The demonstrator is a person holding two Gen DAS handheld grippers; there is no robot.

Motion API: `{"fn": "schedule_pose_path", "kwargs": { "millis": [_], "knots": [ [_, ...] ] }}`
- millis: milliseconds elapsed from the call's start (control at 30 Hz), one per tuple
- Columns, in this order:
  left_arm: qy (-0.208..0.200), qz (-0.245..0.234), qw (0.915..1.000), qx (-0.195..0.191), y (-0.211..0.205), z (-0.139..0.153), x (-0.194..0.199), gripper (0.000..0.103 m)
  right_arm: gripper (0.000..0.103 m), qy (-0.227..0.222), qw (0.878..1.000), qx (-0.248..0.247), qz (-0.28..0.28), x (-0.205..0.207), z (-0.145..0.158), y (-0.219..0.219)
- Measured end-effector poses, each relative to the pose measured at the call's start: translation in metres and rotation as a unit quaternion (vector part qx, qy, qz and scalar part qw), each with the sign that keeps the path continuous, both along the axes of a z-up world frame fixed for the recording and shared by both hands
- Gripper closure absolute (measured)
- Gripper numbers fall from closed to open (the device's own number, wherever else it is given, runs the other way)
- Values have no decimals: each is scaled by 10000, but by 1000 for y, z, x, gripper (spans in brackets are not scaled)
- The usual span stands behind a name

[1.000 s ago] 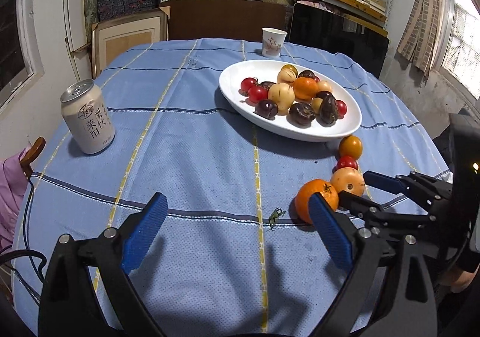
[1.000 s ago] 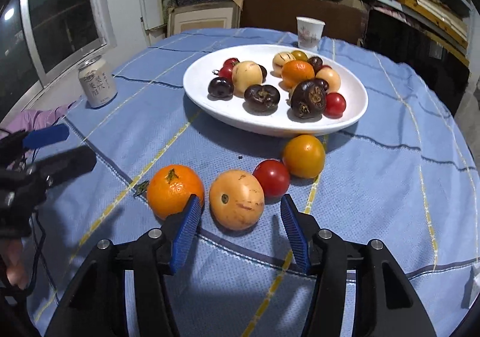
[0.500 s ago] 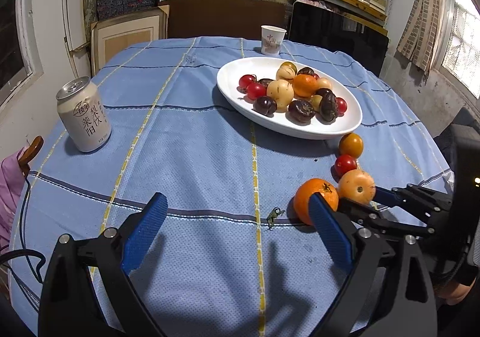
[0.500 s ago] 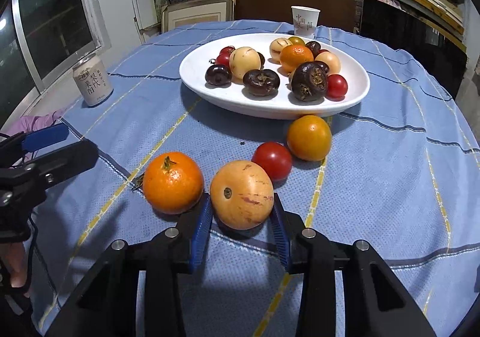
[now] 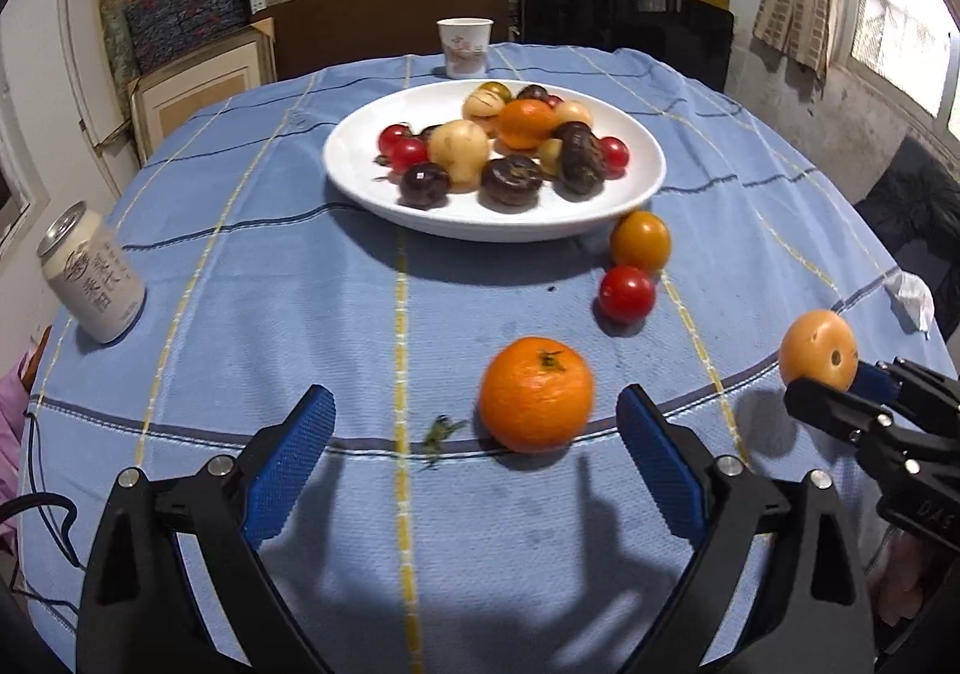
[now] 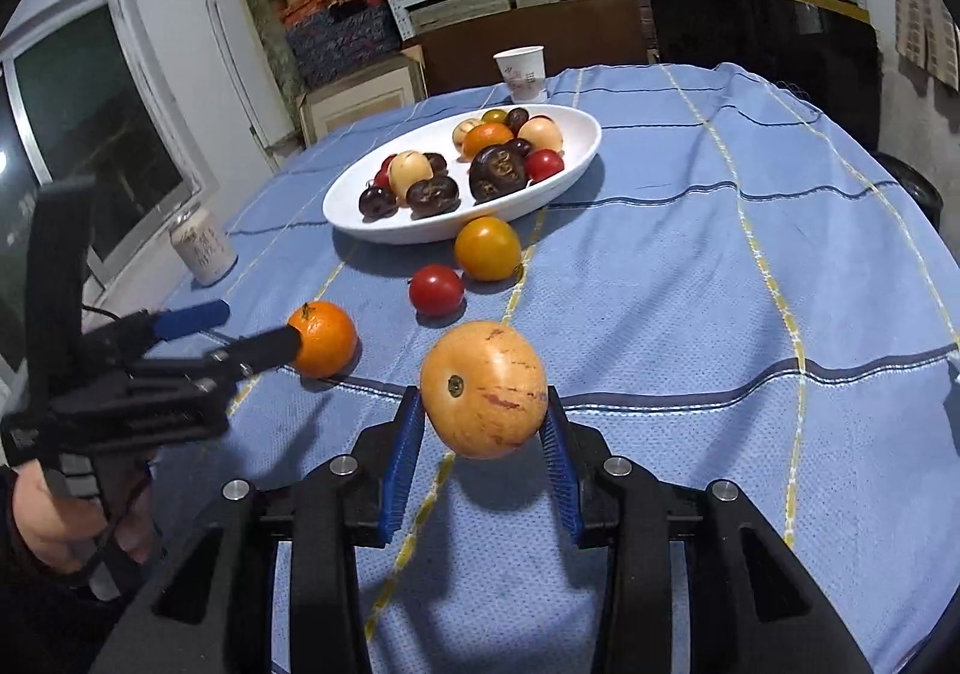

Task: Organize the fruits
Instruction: 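Grasp the speckled pale melon with the right tool while the left tool grasps an orange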

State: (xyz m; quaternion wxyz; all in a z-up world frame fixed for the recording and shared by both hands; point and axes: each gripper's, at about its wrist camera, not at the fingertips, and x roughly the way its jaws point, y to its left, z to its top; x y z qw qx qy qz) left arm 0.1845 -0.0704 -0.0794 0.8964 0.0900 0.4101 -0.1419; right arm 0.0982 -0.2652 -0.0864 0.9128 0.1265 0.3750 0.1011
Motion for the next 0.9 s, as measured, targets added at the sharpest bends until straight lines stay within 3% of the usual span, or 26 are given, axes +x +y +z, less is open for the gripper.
{"fn": "schedule_pose_path", "kwargs": {
  "millis": [167,567,600,667,733,900],
  "knots": [
    [-97,-125,9995,267,-19,-6,-1,10,63,-27,10000,81,38,0,-1,-2],
    [23,-43,9996,276,-23,-19,7,12,63,-133,9997,186,-30,-5,2,-6],
    [23,-40,9997,257,-22,-20,7,17,63,-154,9997,180,-39,-5,3,-6],
    [-15,-33,9995,304,-22,-20,7,47,63,-206,9996,192,-45,-7,4,-6],
    [76,-108,9997,183,-21,-21,7,59,63,-232,9995,222,-63,-8,5,-7],
    [51,-113,9998,122,-19,-20,3,59,63,-210,9994,259,-85,-8,4,-9]
  ]
}}
